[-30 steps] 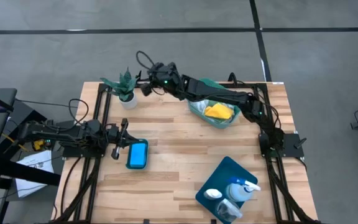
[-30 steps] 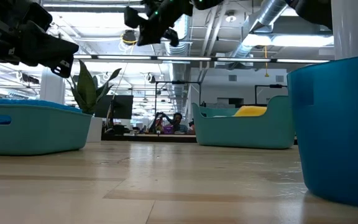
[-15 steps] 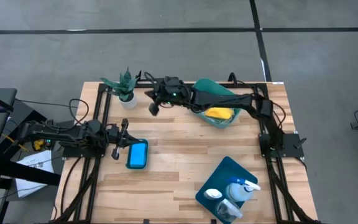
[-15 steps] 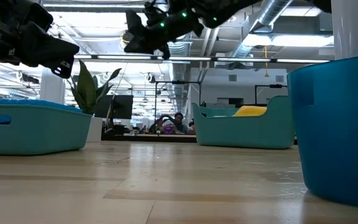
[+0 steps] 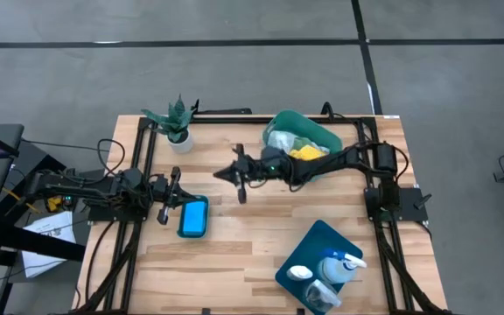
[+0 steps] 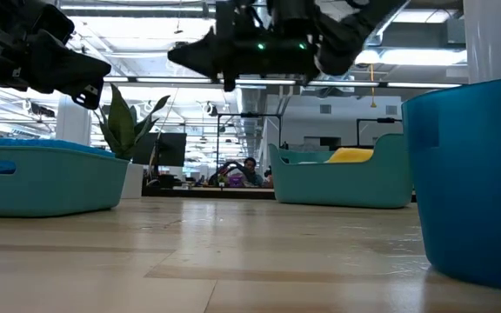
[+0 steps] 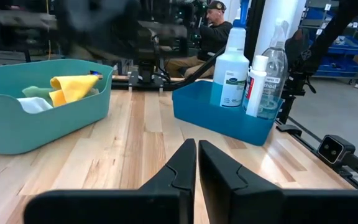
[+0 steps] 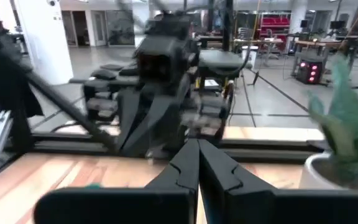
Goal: Pick & Place Kitchen Items
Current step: Return to Home Position
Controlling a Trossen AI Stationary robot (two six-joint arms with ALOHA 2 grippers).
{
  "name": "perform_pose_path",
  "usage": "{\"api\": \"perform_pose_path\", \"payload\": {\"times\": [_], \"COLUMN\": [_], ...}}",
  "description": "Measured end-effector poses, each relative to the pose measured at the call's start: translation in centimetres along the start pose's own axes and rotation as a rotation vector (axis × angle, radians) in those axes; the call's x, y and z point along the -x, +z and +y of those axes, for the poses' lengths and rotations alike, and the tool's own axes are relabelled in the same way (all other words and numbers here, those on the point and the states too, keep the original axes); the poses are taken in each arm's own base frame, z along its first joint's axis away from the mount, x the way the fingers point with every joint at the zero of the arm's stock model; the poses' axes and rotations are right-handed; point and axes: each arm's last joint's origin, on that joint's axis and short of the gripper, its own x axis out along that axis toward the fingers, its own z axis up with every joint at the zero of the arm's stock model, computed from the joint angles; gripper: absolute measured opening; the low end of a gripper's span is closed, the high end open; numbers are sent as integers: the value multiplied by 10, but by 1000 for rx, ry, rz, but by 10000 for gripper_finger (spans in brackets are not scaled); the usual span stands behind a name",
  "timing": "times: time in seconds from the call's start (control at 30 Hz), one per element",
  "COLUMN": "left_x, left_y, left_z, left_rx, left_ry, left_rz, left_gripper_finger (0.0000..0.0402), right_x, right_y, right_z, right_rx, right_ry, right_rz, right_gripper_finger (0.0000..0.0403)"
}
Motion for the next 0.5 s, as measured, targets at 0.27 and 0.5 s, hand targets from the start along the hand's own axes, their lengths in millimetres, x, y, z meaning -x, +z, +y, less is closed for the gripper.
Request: {"api": "perform_pose_path", "payload": {"times": [0.27,0.5], "left_x": [0,0], "left_y": [0,0], "left_z": [0,0], "left_rx": [0,0], "left_ry": [0,0], "left_rz": [0,0], "left_gripper_finger": [15,16], "right_x": [23,43], "right_y": [-33,-46], "right_z": [22,44], "right_rx": [62,72], "right_ry": [89,164], "right_rz": [-55,-150], "right_gripper_finger": [0,0]}}
